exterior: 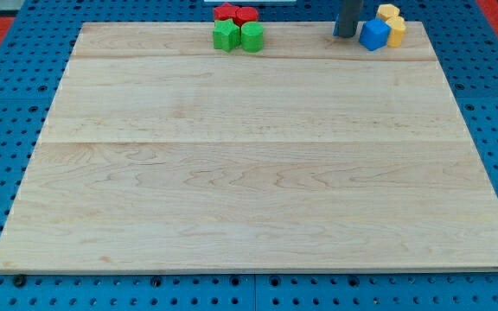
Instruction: Point your arm at blue triangle
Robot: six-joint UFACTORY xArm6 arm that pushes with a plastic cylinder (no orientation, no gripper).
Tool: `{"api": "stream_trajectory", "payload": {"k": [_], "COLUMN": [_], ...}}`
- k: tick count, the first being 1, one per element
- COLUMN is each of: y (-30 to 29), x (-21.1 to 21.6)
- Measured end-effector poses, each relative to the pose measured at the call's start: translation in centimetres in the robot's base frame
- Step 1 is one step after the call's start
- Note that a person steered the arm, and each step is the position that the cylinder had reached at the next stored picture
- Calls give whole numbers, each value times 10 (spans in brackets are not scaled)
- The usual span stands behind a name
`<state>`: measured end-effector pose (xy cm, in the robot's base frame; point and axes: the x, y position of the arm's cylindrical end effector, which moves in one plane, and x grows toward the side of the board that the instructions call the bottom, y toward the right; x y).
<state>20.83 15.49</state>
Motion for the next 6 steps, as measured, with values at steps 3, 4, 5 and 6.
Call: {"api": "stream_trajectory", "payload": {"k": [3,4,5,6], "y": [-62,-76,-76,-53], "x": [-17,-16,-15,-16]}}
